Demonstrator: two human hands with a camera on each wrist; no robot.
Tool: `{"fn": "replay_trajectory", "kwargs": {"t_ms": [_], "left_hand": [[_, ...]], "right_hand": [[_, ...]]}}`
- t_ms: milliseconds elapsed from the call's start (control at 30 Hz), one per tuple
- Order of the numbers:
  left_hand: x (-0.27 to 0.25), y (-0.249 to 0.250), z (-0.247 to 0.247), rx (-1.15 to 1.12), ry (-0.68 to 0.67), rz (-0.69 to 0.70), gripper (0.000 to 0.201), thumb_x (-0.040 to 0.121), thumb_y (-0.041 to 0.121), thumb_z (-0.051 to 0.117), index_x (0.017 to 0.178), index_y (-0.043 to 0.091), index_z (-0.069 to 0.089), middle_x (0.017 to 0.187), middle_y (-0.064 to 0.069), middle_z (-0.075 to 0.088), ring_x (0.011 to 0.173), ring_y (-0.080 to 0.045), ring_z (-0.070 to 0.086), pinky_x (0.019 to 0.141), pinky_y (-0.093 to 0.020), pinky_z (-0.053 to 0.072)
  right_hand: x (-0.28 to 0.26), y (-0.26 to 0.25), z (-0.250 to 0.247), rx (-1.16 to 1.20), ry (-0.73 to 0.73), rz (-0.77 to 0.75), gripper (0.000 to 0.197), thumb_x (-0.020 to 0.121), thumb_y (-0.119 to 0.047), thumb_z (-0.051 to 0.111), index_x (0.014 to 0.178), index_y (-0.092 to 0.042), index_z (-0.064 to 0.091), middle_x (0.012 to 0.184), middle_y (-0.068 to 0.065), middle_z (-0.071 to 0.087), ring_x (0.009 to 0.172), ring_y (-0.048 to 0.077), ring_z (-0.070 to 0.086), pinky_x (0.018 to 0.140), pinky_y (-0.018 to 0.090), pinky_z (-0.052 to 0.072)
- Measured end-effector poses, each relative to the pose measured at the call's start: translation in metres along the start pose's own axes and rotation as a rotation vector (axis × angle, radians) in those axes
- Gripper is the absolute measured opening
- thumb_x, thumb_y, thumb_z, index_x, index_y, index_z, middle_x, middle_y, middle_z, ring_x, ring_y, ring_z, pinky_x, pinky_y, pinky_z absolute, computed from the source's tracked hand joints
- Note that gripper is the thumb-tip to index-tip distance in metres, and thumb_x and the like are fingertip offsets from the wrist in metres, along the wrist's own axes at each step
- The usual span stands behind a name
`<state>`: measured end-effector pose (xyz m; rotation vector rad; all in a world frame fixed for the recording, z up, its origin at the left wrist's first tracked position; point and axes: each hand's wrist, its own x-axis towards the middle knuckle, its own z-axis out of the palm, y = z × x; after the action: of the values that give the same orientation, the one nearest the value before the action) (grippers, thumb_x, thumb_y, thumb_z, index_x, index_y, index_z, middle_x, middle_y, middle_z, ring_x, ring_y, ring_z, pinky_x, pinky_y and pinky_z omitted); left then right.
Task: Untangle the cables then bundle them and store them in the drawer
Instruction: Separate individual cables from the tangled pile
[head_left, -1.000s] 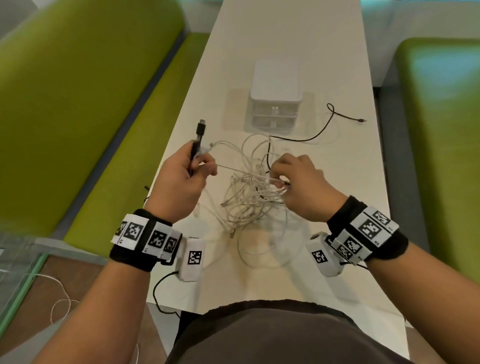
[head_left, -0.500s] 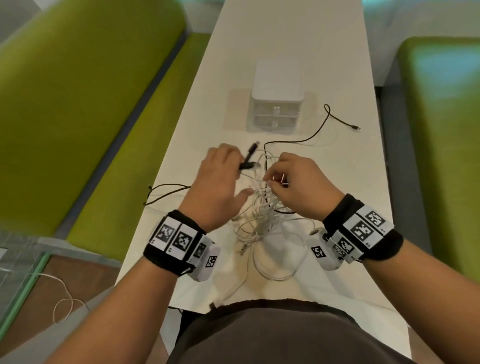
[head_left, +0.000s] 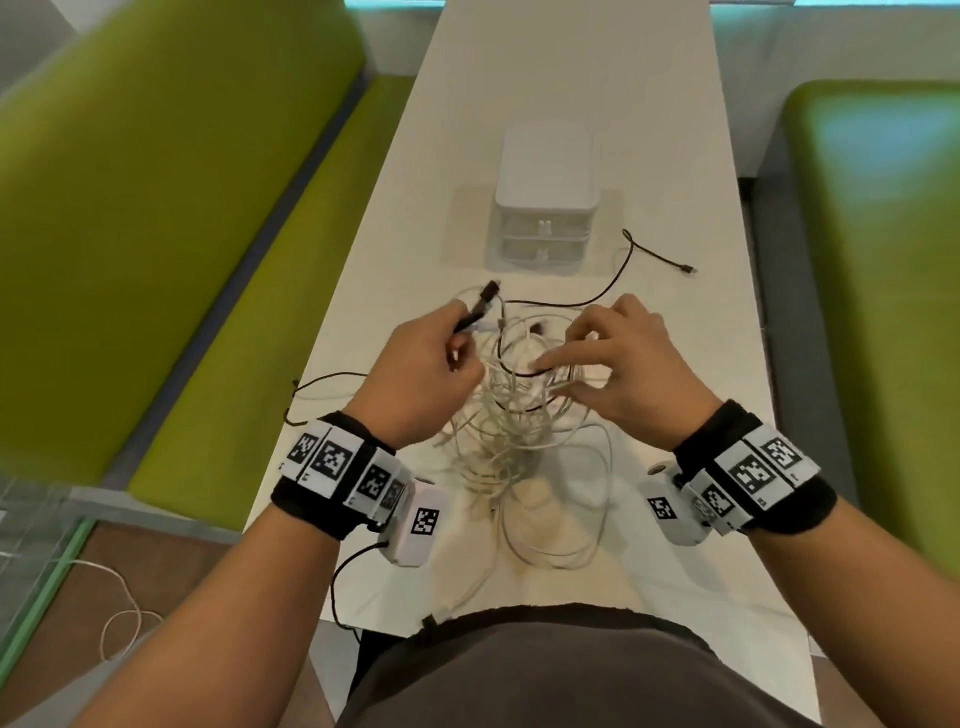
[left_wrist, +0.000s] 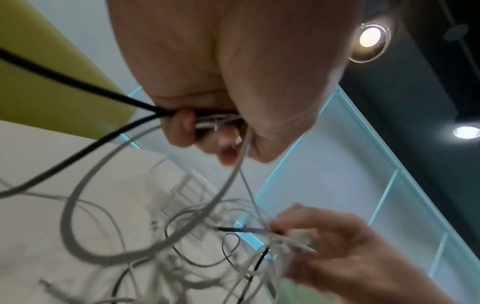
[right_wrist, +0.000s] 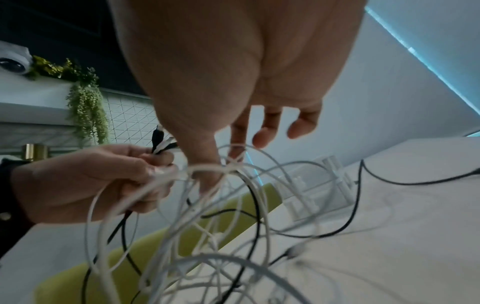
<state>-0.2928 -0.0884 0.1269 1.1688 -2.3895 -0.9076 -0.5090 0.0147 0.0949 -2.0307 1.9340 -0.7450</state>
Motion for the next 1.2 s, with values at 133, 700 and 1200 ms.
{"fn": "replay_trajectory", "kwargs": {"t_ms": [133,700,1200], "left_hand": [[0.005,-0.01,-0.015,0.009,0.098,-0.074,0.028,0.093,0.01,0.051,0.074,0.018,0.032,0.065,0.002,0.042,0.053,-0.009,0.036,0.047,-0.02,0.028],[-0.007,-0.013,-0.028,-0.221,0.173,-0.045,0.014,0.084,0.012,0.081,0.081,0.013,0.067,0.065,0.022,0.064,0.079,-0.002,0.064,0.081,-0.021,0.05],[-0.011,-0.015,-0.02,-0.139,0.046,0.038,0.029,0.087,0.02,0.079,0.079,0.032,0.054,0.083,0.006,0.07,0.08,-0.017,0.065,0.08,-0.044,0.054]], "right_hand": [[-0.006,0.009,-0.012,0.069,0.106,-0.043,0.041,0.072,0.014,0.069,0.074,-0.027,0.074,0.106,-0.007,0.054,0.078,0.012,0.051,0.067,0.031,0.047],[0.004,0.01,0.007,0.091,-0.199,0.273,0.047,0.079,-0.003,0.06,0.11,-0.038,0.05,0.094,-0.002,0.046,0.077,0.02,0.055,0.072,0.037,0.05],[0.014,-0.002,-0.003,-0.01,-0.076,0.006,0.064,0.085,-0.033,0.074,0.141,-0.042,0.045,0.133,-0.015,0.054,0.112,0.015,0.047,0.096,0.033,0.038]]}}
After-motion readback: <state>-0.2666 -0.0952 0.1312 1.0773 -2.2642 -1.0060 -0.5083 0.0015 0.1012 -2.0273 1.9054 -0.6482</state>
